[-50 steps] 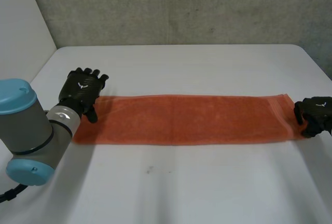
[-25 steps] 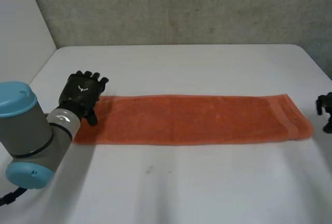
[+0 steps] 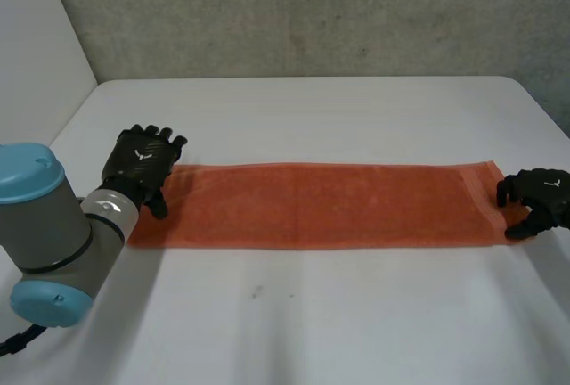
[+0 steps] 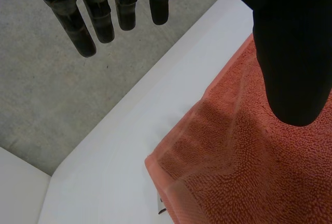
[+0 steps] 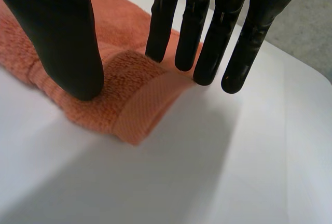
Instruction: Fold the laundry
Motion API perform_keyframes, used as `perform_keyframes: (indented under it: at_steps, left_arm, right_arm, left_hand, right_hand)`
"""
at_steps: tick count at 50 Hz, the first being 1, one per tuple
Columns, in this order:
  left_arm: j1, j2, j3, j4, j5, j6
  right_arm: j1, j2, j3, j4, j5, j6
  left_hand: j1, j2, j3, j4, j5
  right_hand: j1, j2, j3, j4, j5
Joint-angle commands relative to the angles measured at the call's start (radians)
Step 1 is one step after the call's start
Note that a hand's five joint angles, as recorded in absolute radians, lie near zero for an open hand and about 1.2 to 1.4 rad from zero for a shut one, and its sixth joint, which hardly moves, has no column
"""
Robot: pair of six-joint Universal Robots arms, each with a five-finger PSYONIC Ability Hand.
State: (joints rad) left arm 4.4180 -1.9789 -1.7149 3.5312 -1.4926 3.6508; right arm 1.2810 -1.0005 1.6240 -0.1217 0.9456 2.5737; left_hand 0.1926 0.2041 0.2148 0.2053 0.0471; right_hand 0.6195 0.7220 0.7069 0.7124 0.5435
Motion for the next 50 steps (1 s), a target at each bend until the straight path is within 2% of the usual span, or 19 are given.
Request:
perform_keyframes:
  at_steps: [1,3,8,10,11,19,23,24,27,28,31,32,36,37,41,46,47,50]
  left_arm:
    - [0.000,-0.003,0.000,0.002,0.000,0.000]
    - [0.000,-0.003,0.000,0.005,0.000,0.000]
    - [0.000,-0.001,-0.002,0.005,-0.002,0.000]
    - [0.000,0.000,-0.003,0.005,-0.002,0.000]
    - [-0.002,0.005,-0.011,0.005,-0.002,0.000]
    - [-0.002,0.005,-0.014,0.005,-0.003,0.000]
    - [-0.002,0.006,-0.015,0.005,-0.005,0.000]
    - [-0.002,0.006,-0.015,0.005,-0.005,0.000]
    - [-0.002,0.006,-0.015,0.005,-0.005,0.000]
    - [-0.002,0.006,-0.015,0.005,-0.005,0.000]
    - [-0.002,0.006,-0.015,0.005,-0.005,0.000]
    - [0.000,0.006,-0.015,0.005,-0.006,0.000]
    - [0.000,0.006,-0.015,0.005,-0.006,0.000]
    - [0.000,0.006,-0.015,0.005,-0.006,0.000]
    - [-0.002,0.006,-0.017,0.005,-0.006,0.000]
    - [-0.003,0.006,-0.017,0.003,-0.006,0.000]
    - [-0.003,0.006,-0.017,0.005,-0.006,0.000]
    - [-0.017,0.006,-0.017,0.003,-0.005,0.000]
  right_arm:
    - [0.000,0.022,-0.013,-0.004,0.035,-0.043]
    - [-0.006,0.034,-0.027,-0.018,0.044,-0.037]
    - [-0.011,0.023,-0.035,-0.059,0.097,-0.024]
    - [-0.015,-0.013,-0.050,-0.093,0.207,-0.024]
    - [-0.043,-0.047,-0.154,-0.098,0.380,-0.038]
    - [-0.012,-0.058,-0.228,-0.078,0.401,-0.064]
    - [0.179,-0.058,-0.251,-0.082,0.397,-0.056]
    - [0.264,-0.063,-0.263,-0.084,0.395,-0.053]
    - [0.388,-0.063,-0.280,-0.084,0.398,-0.056]
    - [0.467,-0.060,-0.289,-0.090,0.392,-0.056]
    - [0.590,-0.056,-0.306,-0.095,0.390,-0.058]
    - [0.669,-0.052,-0.323,-0.101,0.389,-0.058]
    - [0.851,0.005,-0.351,-0.134,0.375,-0.059]
    - [0.851,0.005,-0.351,-0.134,0.375,-0.059]
    - [0.981,0.112,-0.354,-0.156,0.311,-0.064]
    - [1.035,0.190,-0.340,-0.127,0.298,-0.070]
    - [1.037,0.195,-0.340,-0.110,0.301,-0.069]
    - [1.023,0.180,-0.339,-0.088,0.314,-0.063]
  left_hand:
    - [-0.018,-0.030,-0.040,-0.031,-0.047]
    - [-0.018,-0.030,-0.040,-0.031,-0.047]
    - [-0.018,-0.030,-0.040,-0.031,-0.047]
    - [-0.018,-0.030,-0.040,-0.031,-0.047]
    - [-0.018,-0.030,-0.040,-0.031,-0.047]
    - [-0.018,-0.030,-0.040,-0.031,-0.047]
    - [-0.018,-0.030,-0.040,-0.031,-0.047]
    - [-0.018,-0.030,-0.040,-0.031,-0.047]
    - [-0.018,-0.030,-0.040,-0.031,-0.047]
    - [-0.018,-0.030,-0.040,-0.031,-0.047]
    - [-0.018,-0.030,-0.040,-0.031,-0.047]
    - [-0.018,-0.030,-0.040,-0.031,-0.047]
    - [-0.018,-0.030,-0.040,-0.031,-0.047]
    - [-0.018,-0.030,-0.040,-0.031,-0.047]
    - [-0.018,-0.030,-0.040,-0.031,-0.047]
    - [-0.018,-0.030,-0.040,-0.031,-0.047]
    - [-0.018,-0.030,-0.040,-0.031,-0.047]
    - [-0.018,-0.030,-0.040,-0.031,-0.047]
  right_hand:
    - [0.440,0.338,0.353,0.347,0.342]
    - [0.775,0.673,0.688,0.682,0.677]
    - [0.777,0.674,0.689,0.684,0.678]
    - [0.777,0.674,0.689,0.684,0.678]
    - [0.777,0.674,0.689,0.684,0.678]
    - [0.777,0.674,0.689,0.684,0.678]
    - [0.777,0.674,0.689,0.684,0.678]
    - [0.777,0.674,0.689,0.684,0.678]
    - [0.777,0.674,0.689,0.684,0.678]
    - [0.777,0.674,0.689,0.684,0.678]
    - [0.777,0.674,0.689,0.684,0.678]
    - [0.777,0.674,0.689,0.684,0.678]
    - [0.777,0.674,0.689,0.684,0.678]
    - [0.777,0.674,0.689,0.684,0.678]
    - [0.777,0.674,0.689,0.684,0.678]
    - [0.777,0.674,0.689,0.684,0.678]
    - [0.432,0.329,0.345,0.339,0.333]
    - [-0.116,-0.219,-0.203,-0.209,-0.215]
